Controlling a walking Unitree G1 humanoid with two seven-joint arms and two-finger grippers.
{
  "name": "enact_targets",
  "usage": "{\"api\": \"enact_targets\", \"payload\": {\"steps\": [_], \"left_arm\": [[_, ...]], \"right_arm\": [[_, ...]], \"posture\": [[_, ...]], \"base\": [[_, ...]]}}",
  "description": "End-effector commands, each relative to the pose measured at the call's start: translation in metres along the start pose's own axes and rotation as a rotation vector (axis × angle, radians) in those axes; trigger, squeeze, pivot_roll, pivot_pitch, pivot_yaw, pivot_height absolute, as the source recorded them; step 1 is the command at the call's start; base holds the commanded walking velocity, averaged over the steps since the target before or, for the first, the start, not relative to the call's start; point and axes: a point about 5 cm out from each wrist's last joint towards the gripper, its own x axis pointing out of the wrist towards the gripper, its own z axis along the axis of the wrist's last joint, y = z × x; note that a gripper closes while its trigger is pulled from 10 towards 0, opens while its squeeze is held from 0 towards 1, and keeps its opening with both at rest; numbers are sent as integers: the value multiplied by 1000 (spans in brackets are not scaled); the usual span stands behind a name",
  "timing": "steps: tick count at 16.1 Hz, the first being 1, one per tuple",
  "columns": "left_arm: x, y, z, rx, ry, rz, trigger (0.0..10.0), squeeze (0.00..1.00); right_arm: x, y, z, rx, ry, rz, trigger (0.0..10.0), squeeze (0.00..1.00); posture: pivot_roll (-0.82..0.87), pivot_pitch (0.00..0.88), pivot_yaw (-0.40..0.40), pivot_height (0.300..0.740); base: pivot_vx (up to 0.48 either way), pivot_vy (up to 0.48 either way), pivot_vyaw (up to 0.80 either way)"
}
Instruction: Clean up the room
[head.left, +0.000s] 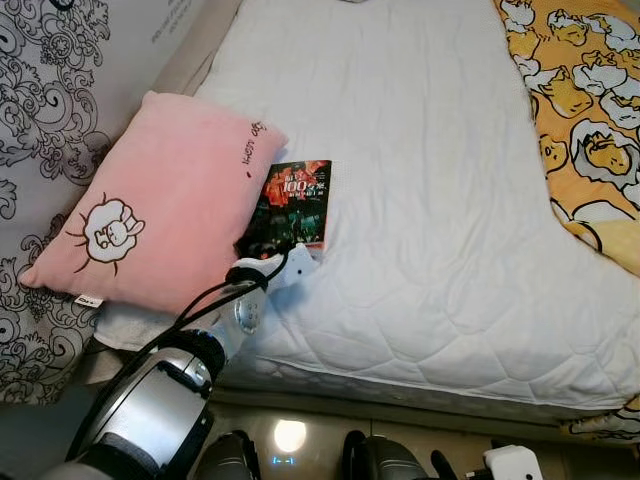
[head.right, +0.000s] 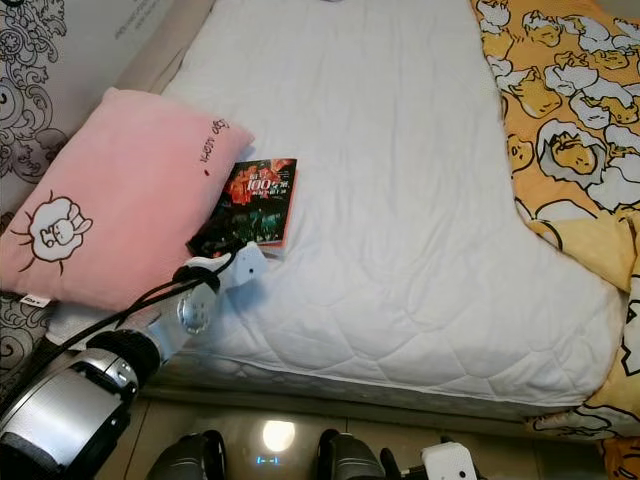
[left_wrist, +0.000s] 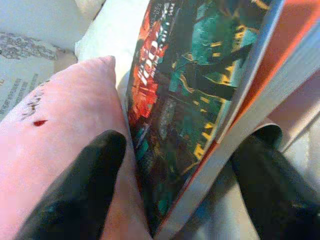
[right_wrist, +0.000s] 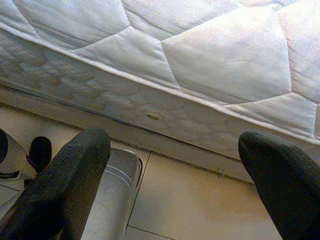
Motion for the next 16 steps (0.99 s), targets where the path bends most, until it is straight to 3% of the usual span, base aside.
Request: {"api": "enact_targets", "payload": {"steps": [1,5,10,16], "left_arm": [[1,-4,4,12,0,-36,0,0],[1,-11,12,29,-31,-86,0,0],[0,-21,34,18,-148,-133,0,0],[5,-13,31,36,-103,-91,0,0]], "right_arm": [[-6,-1,-7,4,35,-17,10000,0],[-7,-1,-8,4,38,-22,10000,0],[-6,-1,-8,2,41,-26,10000,0],[-5,-2,-8,-3,44,-30,10000,0]], "posture": [[-148,208,-60,732],[-151,212,-59,732],[-148,216,-59,732],[-152,215,-59,732]], "base": [[0,0,0],[0,0,0],[0,0,0],[0,0,0]]}}
